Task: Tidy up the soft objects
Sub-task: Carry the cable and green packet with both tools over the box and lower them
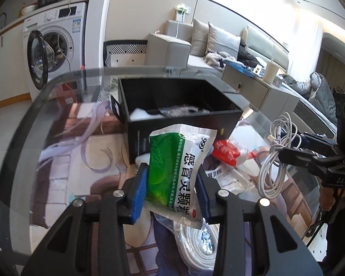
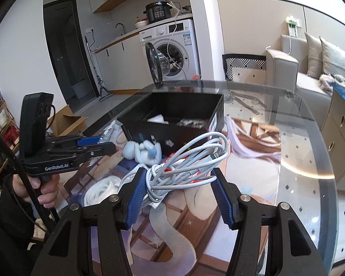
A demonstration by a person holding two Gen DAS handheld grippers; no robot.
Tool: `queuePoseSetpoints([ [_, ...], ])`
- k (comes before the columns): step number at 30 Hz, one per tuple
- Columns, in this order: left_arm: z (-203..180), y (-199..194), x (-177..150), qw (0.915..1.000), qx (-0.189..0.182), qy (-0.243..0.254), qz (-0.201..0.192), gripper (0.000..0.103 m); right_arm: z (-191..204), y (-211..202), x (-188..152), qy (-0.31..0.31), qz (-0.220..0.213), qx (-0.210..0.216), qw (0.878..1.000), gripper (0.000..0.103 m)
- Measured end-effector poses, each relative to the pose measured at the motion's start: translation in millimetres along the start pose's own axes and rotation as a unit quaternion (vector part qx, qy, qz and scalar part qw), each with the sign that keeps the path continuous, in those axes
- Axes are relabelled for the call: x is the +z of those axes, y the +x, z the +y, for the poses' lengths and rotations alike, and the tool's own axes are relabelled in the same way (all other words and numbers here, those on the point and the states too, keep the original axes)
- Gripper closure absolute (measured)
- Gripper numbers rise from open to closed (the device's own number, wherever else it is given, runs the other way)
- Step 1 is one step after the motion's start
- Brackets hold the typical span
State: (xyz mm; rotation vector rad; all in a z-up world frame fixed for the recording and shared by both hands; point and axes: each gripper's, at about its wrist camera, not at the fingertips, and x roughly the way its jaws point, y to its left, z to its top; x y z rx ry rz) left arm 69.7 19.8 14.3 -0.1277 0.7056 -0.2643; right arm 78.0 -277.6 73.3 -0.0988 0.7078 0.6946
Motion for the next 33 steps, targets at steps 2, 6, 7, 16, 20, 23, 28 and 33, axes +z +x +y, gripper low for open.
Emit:
queuePoseSetpoints([
  [2,0.6,-4.6,2.3,1.0000,0.002,0.000,-0.009,0.065,1.8,-0.7,6.0,0.000,-0.006,-0.006,1.000,0.046],
  [6,-0.8,-13.0,11.0,0.9996,0.009,0.004,-0.025,0.065,5.2,-3.0,18.7,-0.003,-0.020,-0.019,1.000,0.046],
  [7,-1.1,-15.1,13.6,0.9995,0.010,0.005,-0.030,0.065,6.2,-3.3,22.7,-0.004,-0.023,-0.024,0.999,0.046],
  [16,-4.3,-22.6,34.5,0.9978,0.025,0.013,-0.059,0.065,12.5,-6.9,55.2,-0.016,-0.055,-0.062,0.996,0.046],
  [20,-4.6,-19.2,45.1,0.9971,0.034,0.016,-0.066,0.065,13.8,-2.7,69.4,-0.019,-0.068,-0.077,0.995,0.046],
  [23,-3.9,-16.7,52.3,0.9966,0.038,0.015,-0.071,0.065,14.0,2.8,79.2,-0.020,-0.072,-0.081,0.994,0.046],
  [28,-2.5,-8.8,63.4,0.9959,0.046,0.021,-0.074,0.065,14.4,13.2,91.2,-0.024,-0.075,-0.090,0.993,0.046],
  [33,0.5,1.8,72.6,0.9959,0.049,0.017,-0.075,0.065,15.5,27.4,101.4,-0.034,-0.073,-0.107,0.991,0.046],
])
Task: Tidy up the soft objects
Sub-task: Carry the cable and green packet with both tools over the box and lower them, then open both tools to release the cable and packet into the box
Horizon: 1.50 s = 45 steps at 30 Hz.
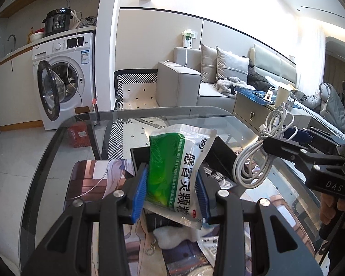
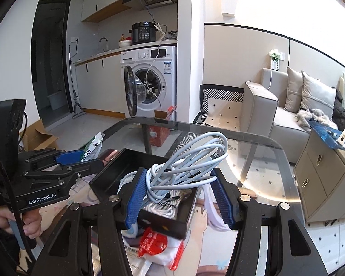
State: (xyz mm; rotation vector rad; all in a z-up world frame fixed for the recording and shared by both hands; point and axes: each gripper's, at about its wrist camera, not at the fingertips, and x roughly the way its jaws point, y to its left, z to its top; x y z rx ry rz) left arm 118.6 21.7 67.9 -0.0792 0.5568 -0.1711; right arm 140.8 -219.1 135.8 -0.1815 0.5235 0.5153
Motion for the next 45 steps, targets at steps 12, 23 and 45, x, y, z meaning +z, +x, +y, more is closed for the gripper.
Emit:
queuePoseSetpoints([
  [12,-1.5,32.4,0.4,0.9998,0.007,0.004,0.017,0.065,7.3,47.1,6.6,-0.034,0.031,0.003,0.999,0.046],
  [23,-9.6,54.8,3.6,0.9993,0.008,0.022,0.031,0.065,11.1,90.3,2.6,-0.061,0.074,0.021,0.995,0.046],
  [45,-7.9,74.2,-4.5,0.9971,0.013,0.038,0.065,0.063,8.1,146.7,-3.2,-0.078,0.149,0.106,0.980,0.046],
])
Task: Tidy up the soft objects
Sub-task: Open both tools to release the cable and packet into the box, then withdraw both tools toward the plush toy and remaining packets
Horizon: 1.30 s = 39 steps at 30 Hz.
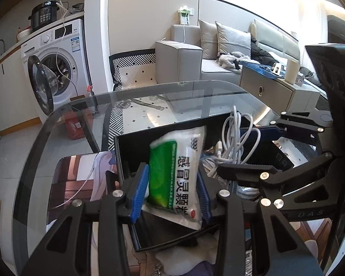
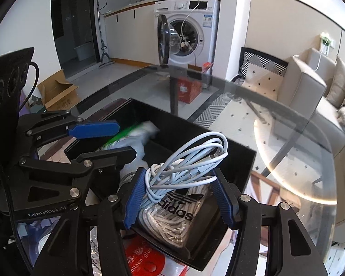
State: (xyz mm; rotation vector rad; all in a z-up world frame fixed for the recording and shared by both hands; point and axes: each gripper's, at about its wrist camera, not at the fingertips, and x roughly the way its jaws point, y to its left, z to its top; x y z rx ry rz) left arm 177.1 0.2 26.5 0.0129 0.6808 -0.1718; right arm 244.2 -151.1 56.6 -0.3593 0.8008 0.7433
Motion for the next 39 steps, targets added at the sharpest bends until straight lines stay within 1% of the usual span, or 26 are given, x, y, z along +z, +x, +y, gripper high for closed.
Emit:
queuePoseSetpoints([
  [3,-0.7,0.8,0.4,1.0000,0.002,0.002,0.002,0.063,1.0,-1.0,0.1,-0.003,0.000,0.001,1.000,0.044],
  [4,-0.8,1.0,0.8,1.0000,0.002,0.002,0.003,0.062,1.8,-3.5,0.1,-0.008,-0.004,-0.003,1.000,0.041],
  [5,-0.3,1.1,0.9,1.0000,0.001,0.001,0.004,0.061,2.8,-5.6,-0.7,-0.011,-0.008,-0.010,1.000,0.034],
  [7,0.1,-0.5,1.3,0.9999,-0.008,-0.006,0.005,0.057,3.2,-13.3,-1.9,-0.012,-0.017,-0.019,1.000,0.029],
  [9,1.5,-5.6,1.9,0.9998,-0.012,-0.015,0.001,0.047,1.4,-25.1,-4.1,-0.007,-0.032,-0.031,0.999,0.023],
  [10,2.2,-8.5,2.5,0.9998,-0.009,-0.018,-0.002,0.040,0.4,-30.6,-6.2,-0.002,-0.038,-0.037,0.999,0.017],
  [12,2.0,-16.7,2.6,0.9997,-0.014,-0.019,-0.010,0.027,-1.4,-45.1,-12.1,0.014,-0.051,-0.042,0.998,0.011],
  [13,1.6,-20.7,2.1,0.9996,-0.010,-0.020,-0.014,0.022,-2.3,-52.3,-16.1,0.023,-0.055,-0.042,0.997,0.004],
  [14,1.2,-23.9,1.0,0.9996,-0.004,-0.020,-0.017,0.010,-2.4,-57.8,-19.2,0.030,-0.059,-0.042,0.997,0.001],
  [16,1.6,-32.7,-2.0,0.9994,0.002,-0.022,-0.025,0.001,-2.2,-68.5,-27.5,0.041,-0.066,-0.043,0.996,0.001],
  [18,2.8,-40.3,-5.5,0.9991,-0.004,-0.033,-0.027,0.000,-2.5,-76.4,-34.7,0.056,-0.067,-0.048,0.995,0.001],
  [23,4.4,-54.9,-18.9,0.9986,-0.001,-0.045,-0.028,0.000,2.1,-93.6,-56.6,0.081,-0.070,-0.042,0.993,0.000],
  [27,-0.7,-65.4,-31.6,0.9988,0.015,-0.039,-0.025,0.000,7.4,-101.9,-72.9,0.093,-0.063,-0.046,0.993,0.000],
  [29,-1.8,-69.1,-37.4,0.9986,0.019,-0.041,-0.025,0.000,8.8,-104.9,-81.1,0.101,-0.063,-0.039,0.992,0.000],
  [34,-6.3,-74.8,-55.1,0.9985,0.024,-0.047,-0.015,0.000,13.6,-105.8,-97.4,0.105,-0.059,-0.033,0.992,0.000],
  [39,-9.9,-80.2,-70.4,0.9983,0.022,-0.053,-0.007,0.000,15.3,-105.8,-104.4,0.097,-0.053,-0.022,0.994,0.000],
])
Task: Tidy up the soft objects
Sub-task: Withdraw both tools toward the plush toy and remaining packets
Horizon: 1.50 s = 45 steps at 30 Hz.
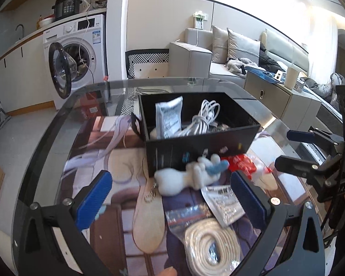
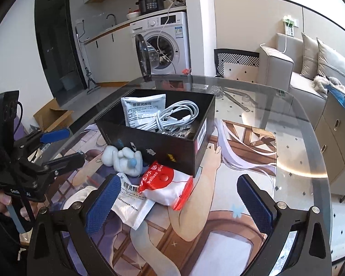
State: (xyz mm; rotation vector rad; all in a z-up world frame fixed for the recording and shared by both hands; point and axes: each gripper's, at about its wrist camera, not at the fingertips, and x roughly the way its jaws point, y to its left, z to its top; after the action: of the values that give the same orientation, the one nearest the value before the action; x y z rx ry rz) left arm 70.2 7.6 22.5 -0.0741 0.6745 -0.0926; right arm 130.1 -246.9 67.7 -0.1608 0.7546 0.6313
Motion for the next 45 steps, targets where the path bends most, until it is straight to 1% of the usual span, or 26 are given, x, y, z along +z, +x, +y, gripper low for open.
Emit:
queuePoseSetpoints([
  [11,-9.8,-3.2,-24.6,0.9998,-0.005,0.011,0.016,0.000,1.1,3.3,-0.3,0.001,0.009,-0.004,1.000,0.000],
  [23,-19.9,1.1,-43.1,0.9980,-0.015,0.028,0.054,0.000,11.4,16.2,-4.3,-0.004,0.024,0.007,1.000,0.000],
  [26,-22.5,2.4,-46.3,0.9972,-0.023,0.033,0.063,0.000,10.3,20.7,-5.3,0.002,0.029,0.006,1.000,0.000],
  [32,-28.1,8.3,-51.1,0.9953,-0.027,0.047,0.080,0.000,5.5,32.9,-7.8,0.023,0.043,0.000,0.999,0.000],
  [35,-28.1,10.7,-52.6,0.9952,-0.014,0.051,0.083,0.000,3.1,40.8,-9.4,0.036,0.052,-0.001,0.998,0.000],
  [38,-23.4,12.0,-51.4,0.9951,-0.014,0.045,0.086,0.000,2.4,47.2,-10.4,0.044,0.057,-0.003,0.997,0.000],
  [41,-18.0,11.9,-50.3,0.9954,-0.002,0.044,0.085,0.000,2.0,52.5,-10.9,0.050,0.061,-0.006,0.997,0.000],
  [45,-8.0,13.1,-49.4,0.9958,0.005,0.032,0.086,0.000,1.5,55.7,-11.0,0.054,0.063,-0.003,0.997,0.000],
])
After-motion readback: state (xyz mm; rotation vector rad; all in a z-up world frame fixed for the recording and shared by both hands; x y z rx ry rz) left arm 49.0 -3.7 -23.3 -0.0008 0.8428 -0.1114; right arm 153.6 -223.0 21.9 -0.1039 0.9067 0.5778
